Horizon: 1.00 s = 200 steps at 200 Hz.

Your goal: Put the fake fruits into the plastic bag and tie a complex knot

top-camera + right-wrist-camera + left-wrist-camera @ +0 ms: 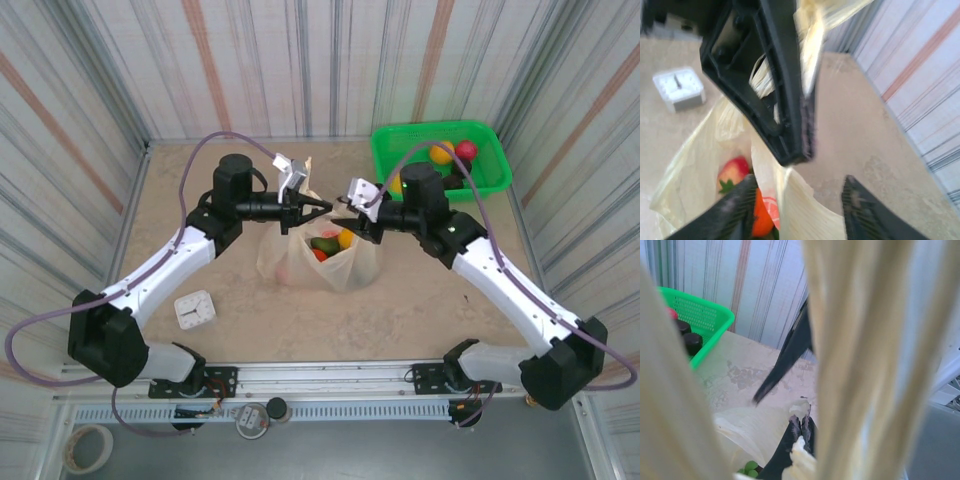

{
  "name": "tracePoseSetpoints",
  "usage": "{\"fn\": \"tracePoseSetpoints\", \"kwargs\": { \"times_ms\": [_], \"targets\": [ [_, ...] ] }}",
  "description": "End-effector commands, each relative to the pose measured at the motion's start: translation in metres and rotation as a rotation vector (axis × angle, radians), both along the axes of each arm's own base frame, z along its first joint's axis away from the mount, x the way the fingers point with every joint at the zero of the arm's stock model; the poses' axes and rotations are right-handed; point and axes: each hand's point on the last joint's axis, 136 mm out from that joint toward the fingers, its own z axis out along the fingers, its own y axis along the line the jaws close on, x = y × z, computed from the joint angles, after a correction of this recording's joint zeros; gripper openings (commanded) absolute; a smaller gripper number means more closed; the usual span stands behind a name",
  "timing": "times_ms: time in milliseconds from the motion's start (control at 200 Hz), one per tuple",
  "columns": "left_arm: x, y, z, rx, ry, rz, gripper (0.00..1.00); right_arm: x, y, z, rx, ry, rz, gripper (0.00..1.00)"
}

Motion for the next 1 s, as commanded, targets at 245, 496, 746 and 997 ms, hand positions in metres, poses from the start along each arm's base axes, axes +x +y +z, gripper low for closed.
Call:
{"fn": "tracePoseSetpoints", "kwargs": {
  "times_ms": [245,496,746,997],
  "targets": [
    [-0.015,-0.002,0.006,-0.014,-0.079,-0.021,0.00,0.008,0.015,0.099,0.467,0.191,-0.003,0.59],
    [-0.023,-0.003,0.007,-0.011,-0.113,-0.030,0.00,0.009,0.047,0.090,0.442,0.292,0.069,0.63],
    [-0.024,-0.004,0.007,-0.015,-0.116,-0.041,0.00,0.008,0.060,0.090,0.465,0.350,0.138,0.55],
    [-0.026,-0.003,0.007,-0.012,-0.127,-0.040,0.00,0.007,0.064,0.091,0.472,0.401,0.190,0.07]
  ]
}}
